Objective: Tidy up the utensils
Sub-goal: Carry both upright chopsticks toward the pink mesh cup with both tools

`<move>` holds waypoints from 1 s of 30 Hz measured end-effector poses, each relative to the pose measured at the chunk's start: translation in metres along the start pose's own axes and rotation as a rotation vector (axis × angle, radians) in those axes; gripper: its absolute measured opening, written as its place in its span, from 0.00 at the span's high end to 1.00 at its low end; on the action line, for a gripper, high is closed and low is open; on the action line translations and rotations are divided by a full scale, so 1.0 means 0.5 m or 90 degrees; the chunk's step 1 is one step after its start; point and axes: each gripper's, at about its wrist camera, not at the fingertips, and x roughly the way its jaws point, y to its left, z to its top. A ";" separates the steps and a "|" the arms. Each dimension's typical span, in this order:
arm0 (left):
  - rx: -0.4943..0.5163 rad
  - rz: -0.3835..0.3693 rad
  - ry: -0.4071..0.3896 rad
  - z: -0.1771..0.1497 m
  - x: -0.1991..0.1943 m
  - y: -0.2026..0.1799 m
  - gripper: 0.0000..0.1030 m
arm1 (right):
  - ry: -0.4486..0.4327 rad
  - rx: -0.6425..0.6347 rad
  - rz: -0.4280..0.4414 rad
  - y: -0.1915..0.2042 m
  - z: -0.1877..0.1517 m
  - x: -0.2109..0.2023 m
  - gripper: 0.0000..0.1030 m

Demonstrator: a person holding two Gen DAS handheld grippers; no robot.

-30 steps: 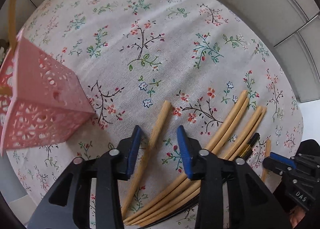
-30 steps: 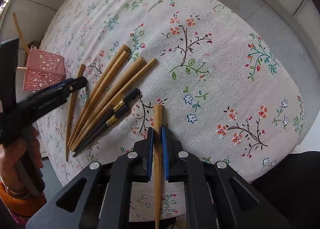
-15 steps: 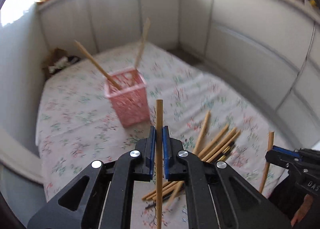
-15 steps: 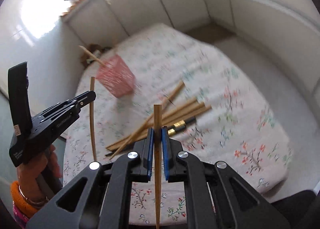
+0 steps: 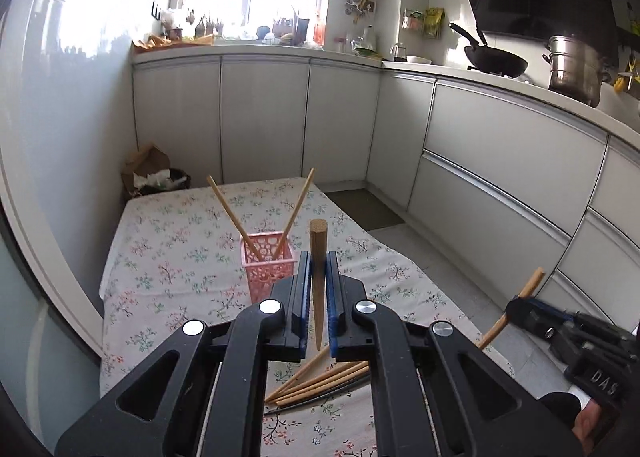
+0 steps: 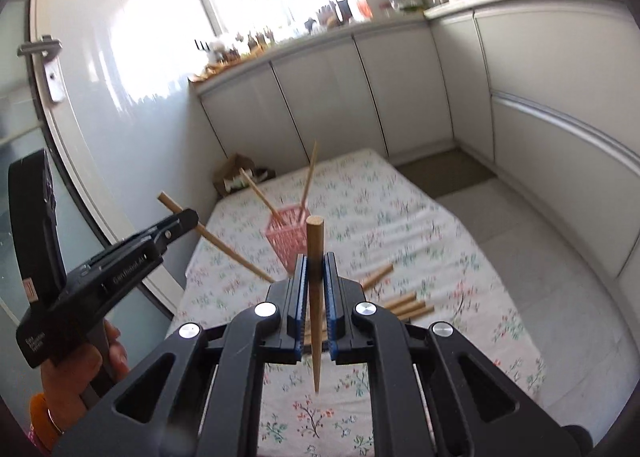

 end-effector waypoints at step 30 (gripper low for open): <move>0.025 0.080 -0.103 0.235 0.086 0.023 0.94 | -0.138 -0.016 -0.012 -0.016 0.205 0.017 0.92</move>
